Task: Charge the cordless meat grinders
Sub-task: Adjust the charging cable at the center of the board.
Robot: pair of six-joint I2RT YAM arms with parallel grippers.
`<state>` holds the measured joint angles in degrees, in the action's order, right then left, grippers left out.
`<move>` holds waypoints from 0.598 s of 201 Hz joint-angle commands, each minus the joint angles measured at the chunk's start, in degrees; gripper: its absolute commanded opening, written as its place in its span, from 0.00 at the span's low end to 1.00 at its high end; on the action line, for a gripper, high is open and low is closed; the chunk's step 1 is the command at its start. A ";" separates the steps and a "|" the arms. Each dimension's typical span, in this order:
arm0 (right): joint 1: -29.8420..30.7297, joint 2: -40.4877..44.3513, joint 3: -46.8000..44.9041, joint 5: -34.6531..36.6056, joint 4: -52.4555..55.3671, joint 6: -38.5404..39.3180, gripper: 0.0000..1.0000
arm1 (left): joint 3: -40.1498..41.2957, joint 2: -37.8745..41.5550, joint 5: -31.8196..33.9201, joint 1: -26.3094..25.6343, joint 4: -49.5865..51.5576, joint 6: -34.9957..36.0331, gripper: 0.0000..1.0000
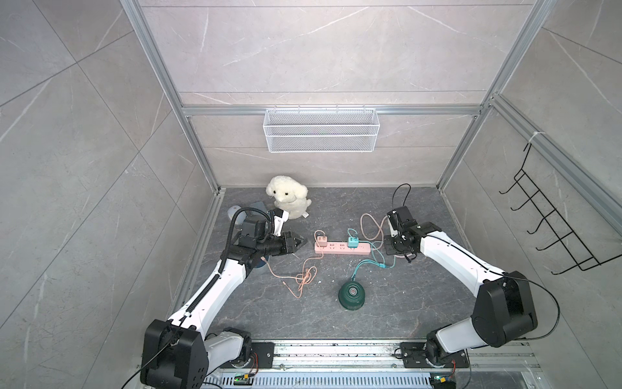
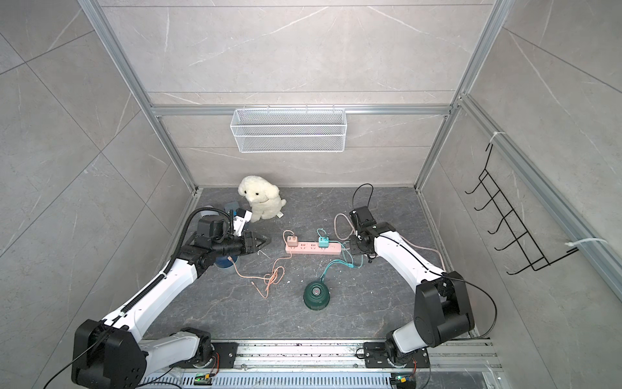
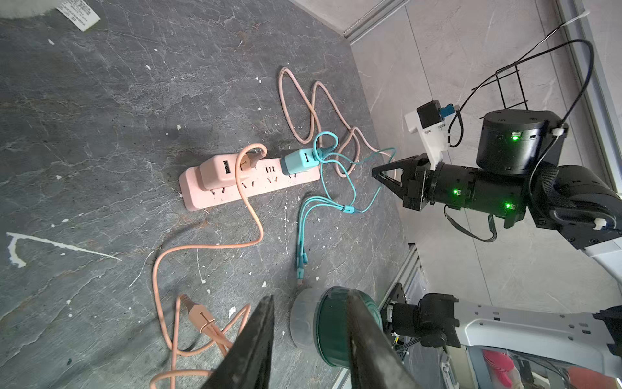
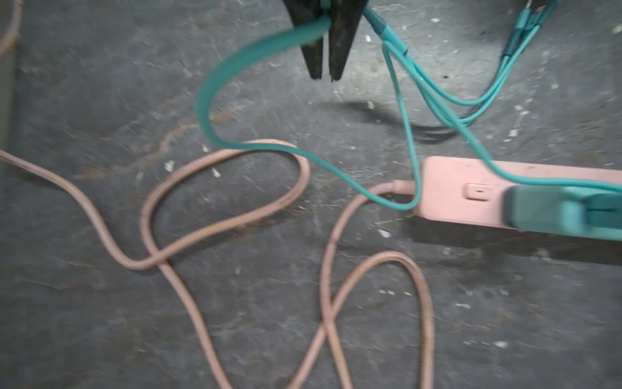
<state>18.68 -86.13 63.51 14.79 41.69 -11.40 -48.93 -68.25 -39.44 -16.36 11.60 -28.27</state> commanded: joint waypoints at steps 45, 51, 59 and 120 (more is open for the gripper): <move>0.38 -1.04 0.51 8.82 7.09 -2.38 0.41 | -2.96 -1.40 -2.27 0.28 -0.76 0.98 0.39; 0.54 0.15 0.36 7.03 7.02 -2.73 0.44 | -3.01 -1.52 -2.26 0.28 -0.65 1.03 0.39; 0.68 1.71 0.01 4.11 6.79 -3.57 0.46 | -3.15 -1.64 -2.27 0.27 -0.65 1.02 0.39; 10.14 6.35 -7.80 -9.92 -2.24 -18.77 0.51 | -5.36 -2.34 -0.08 -0.20 2.58 1.44 0.41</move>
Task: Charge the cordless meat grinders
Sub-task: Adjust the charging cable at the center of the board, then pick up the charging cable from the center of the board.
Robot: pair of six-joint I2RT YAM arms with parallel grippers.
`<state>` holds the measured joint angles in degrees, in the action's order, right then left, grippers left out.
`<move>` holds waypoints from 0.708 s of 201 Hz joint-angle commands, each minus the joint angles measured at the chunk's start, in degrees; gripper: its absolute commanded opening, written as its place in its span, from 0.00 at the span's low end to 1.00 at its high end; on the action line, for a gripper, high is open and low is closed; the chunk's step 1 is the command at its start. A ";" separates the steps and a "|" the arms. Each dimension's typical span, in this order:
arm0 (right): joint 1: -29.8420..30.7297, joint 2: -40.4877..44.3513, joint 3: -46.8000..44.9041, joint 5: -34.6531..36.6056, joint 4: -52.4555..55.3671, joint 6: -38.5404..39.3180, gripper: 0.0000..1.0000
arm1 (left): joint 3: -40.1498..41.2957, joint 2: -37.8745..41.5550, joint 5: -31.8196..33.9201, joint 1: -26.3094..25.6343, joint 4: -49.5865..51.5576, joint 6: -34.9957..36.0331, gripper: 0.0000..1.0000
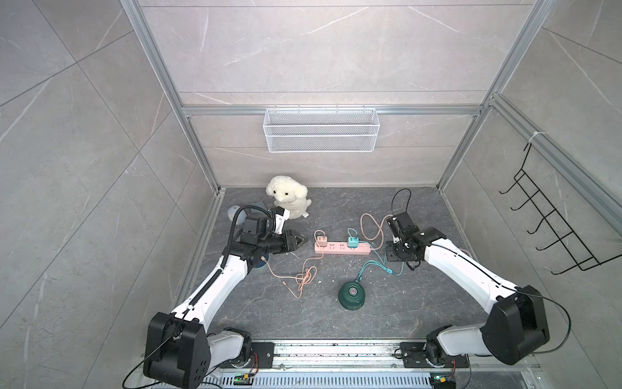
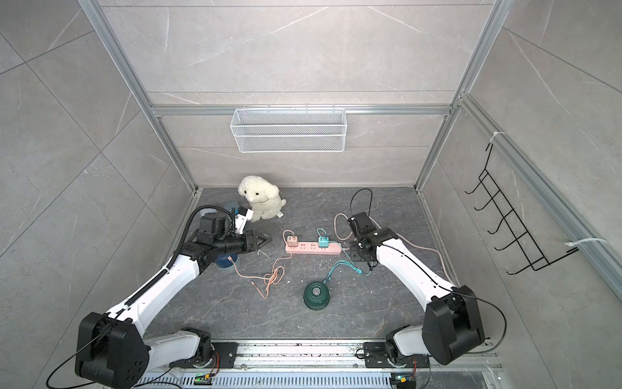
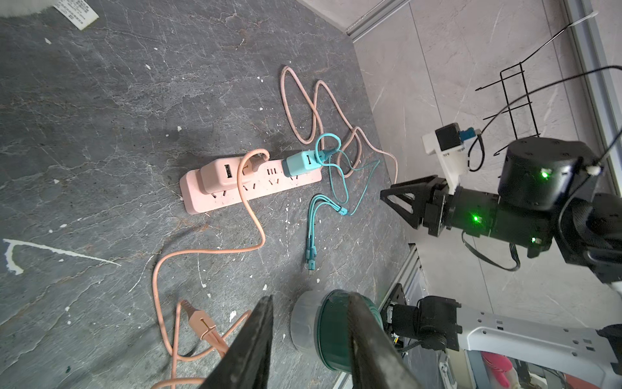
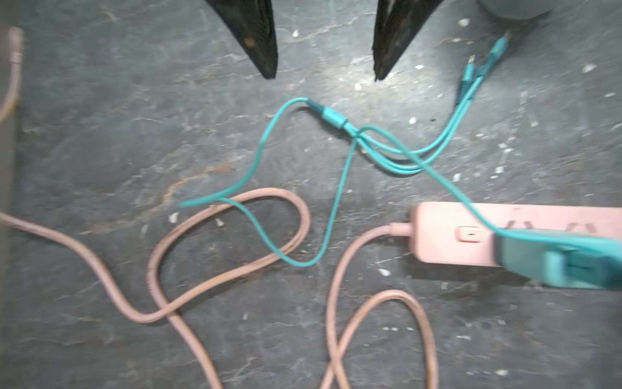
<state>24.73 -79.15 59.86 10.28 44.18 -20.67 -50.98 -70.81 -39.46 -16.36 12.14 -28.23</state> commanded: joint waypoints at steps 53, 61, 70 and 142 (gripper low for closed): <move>9.29 -4.72 -15.23 -8.38 -27.51 -27.16 0.53 | -5.02 0.26 1.36 -1.44 4.92 4.17 0.52; 9.77 -6.38 -14.97 -7.98 -28.98 -28.12 0.54 | -5.10 0.09 1.20 -1.56 4.96 4.45 0.52; 10.47 -8.53 -14.01 -7.24 -29.62 -28.72 0.54 | -5.34 -0.16 1.14 -1.73 5.02 4.65 0.53; 14.07 -20.83 -6.52 0.45 -19.66 -26.70 0.34 | -5.35 0.02 0.88 -2.01 5.65 6.61 0.53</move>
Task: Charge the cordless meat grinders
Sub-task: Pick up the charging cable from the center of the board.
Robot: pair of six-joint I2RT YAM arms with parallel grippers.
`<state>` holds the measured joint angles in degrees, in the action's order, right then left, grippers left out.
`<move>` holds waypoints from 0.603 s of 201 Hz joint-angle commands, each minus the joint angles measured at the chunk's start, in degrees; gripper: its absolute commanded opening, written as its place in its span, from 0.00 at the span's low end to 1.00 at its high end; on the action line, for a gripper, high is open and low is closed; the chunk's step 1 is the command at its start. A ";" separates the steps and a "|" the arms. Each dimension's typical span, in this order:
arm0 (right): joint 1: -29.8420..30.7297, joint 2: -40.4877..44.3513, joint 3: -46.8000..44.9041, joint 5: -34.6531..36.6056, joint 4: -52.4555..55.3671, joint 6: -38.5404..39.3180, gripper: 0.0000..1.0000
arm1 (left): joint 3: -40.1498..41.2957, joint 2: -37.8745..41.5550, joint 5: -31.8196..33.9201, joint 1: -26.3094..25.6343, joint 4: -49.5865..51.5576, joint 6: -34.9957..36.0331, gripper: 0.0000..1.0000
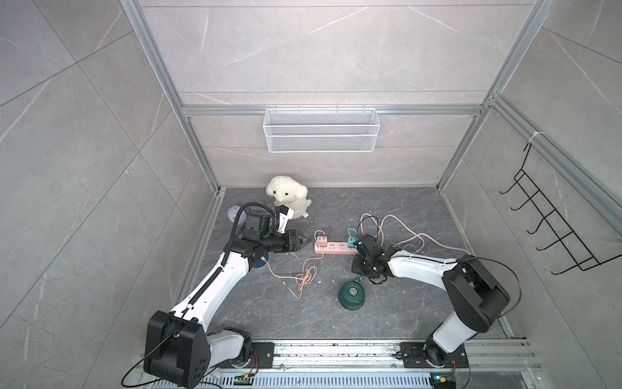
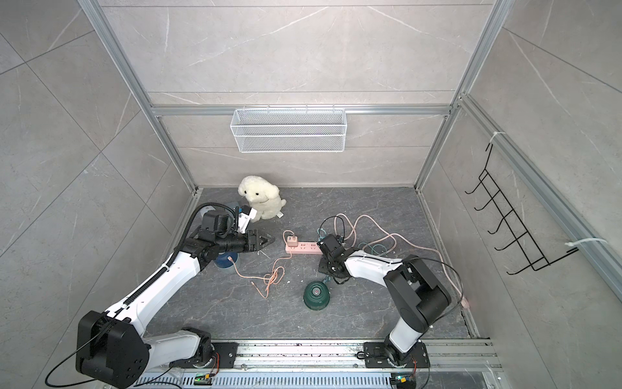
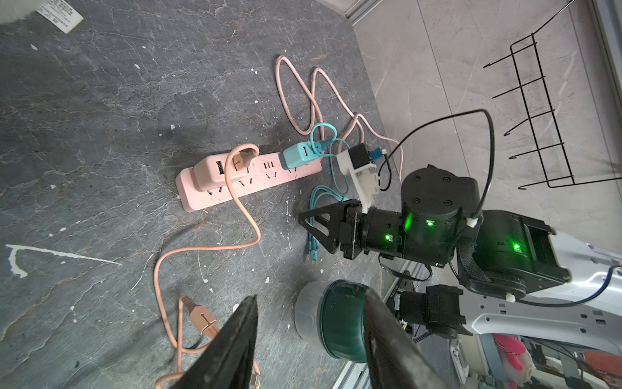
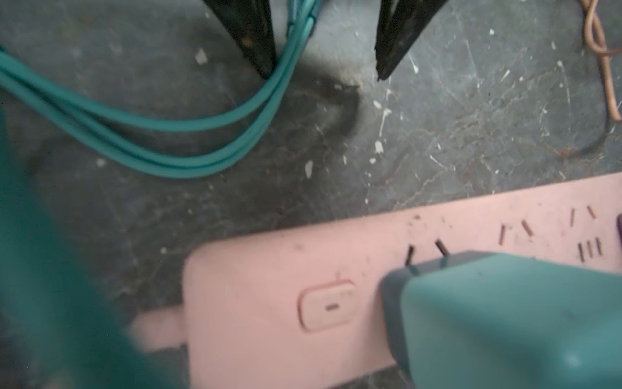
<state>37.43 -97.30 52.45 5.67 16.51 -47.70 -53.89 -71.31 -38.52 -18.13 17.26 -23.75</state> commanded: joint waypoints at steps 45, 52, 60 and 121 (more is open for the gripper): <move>1.21 4.07 -3.49 9.82 12.13 -0.36 0.03 | -3.44 -0.14 -0.05 -0.24 1.68 2.91 0.53; 0.84 5.96 -4.27 9.98 12.23 -0.39 0.01 | -3.58 -0.38 0.01 -0.24 1.81 3.15 0.53; 0.36 7.99 -5.07 9.89 12.23 -0.31 0.00 | -3.93 -0.65 -0.02 -0.24 2.18 3.34 0.53; -6.97 25.18 -10.06 1.46 10.97 2.44 0.00 | -6.43 -3.45 -0.92 -2.08 1.46 1.89 0.51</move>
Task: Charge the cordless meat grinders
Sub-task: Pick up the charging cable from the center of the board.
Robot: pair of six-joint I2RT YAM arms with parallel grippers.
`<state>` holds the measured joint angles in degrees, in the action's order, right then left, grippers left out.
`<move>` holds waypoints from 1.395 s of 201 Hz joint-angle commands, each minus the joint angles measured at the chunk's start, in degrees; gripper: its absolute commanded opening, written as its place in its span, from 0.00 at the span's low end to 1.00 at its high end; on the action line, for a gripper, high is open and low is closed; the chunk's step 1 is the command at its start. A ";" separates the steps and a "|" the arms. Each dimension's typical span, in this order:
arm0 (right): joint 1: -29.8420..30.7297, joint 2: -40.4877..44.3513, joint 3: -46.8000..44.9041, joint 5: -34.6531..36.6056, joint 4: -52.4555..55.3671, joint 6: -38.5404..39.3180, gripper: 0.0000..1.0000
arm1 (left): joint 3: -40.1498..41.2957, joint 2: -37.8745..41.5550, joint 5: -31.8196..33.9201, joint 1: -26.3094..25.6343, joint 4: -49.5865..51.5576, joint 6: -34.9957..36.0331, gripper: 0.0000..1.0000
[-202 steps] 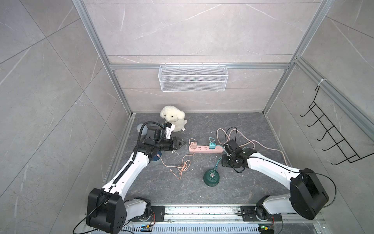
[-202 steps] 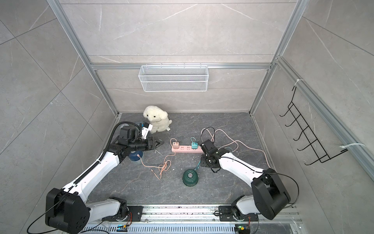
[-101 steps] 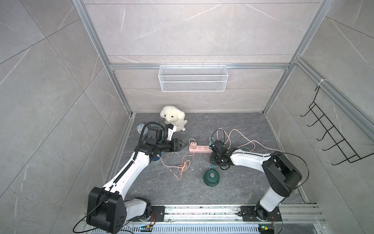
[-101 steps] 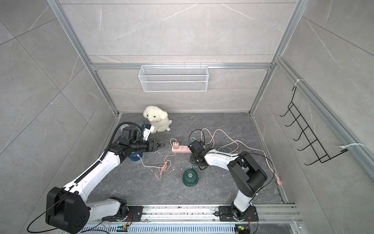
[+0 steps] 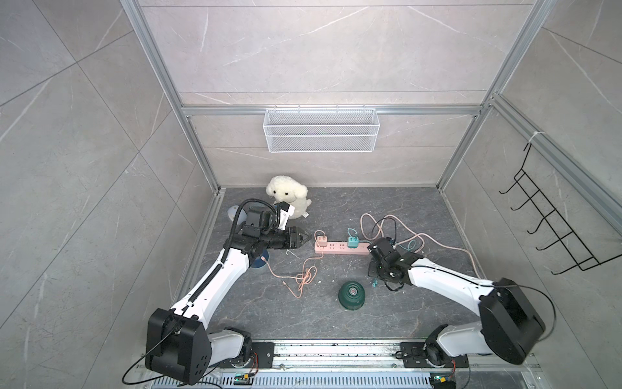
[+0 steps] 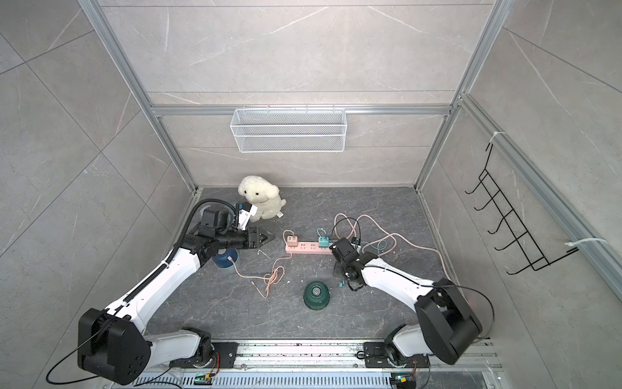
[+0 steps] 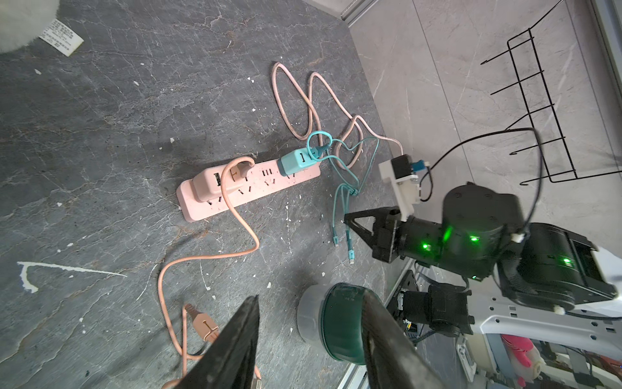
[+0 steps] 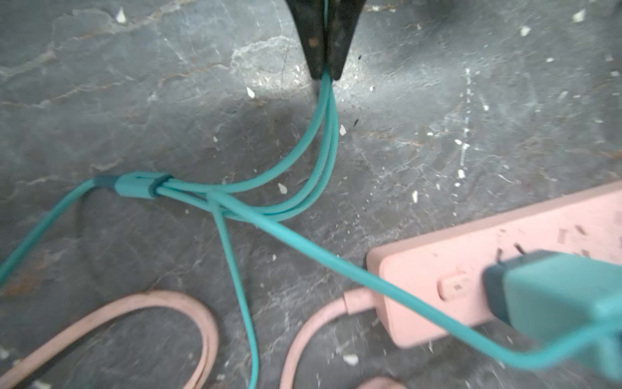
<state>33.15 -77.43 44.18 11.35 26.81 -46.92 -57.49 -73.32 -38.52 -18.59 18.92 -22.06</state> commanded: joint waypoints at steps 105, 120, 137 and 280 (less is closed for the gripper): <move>-8.19 11.45 -0.15 -21.41 -14.20 -5.12 0.00 | -6.27 -12.32 -4.90 -13.62 -11.13 -8.38 0.50; -8.18 12.01 -0.01 -21.11 -17.82 -7.29 0.00 | -6.29 -14.35 -6.81 -14.59 -15.81 -11.66 0.52; -8.10 12.26 0.77 -20.33 -20.16 -8.68 0.00 | -8.37 -17.04 -6.91 -16.44 -16.58 -12.21 0.53; -8.10 10.30 0.05 -19.87 -31.93 -15.79 0.00 | -7.83 -24.15 -9.30 -21.31 -32.80 -21.82 0.44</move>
<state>25.10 -66.37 43.62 -8.62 -1.98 -61.14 -65.01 -97.89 -45.95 -39.40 -11.05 -43.31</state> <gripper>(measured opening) 0.045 0.471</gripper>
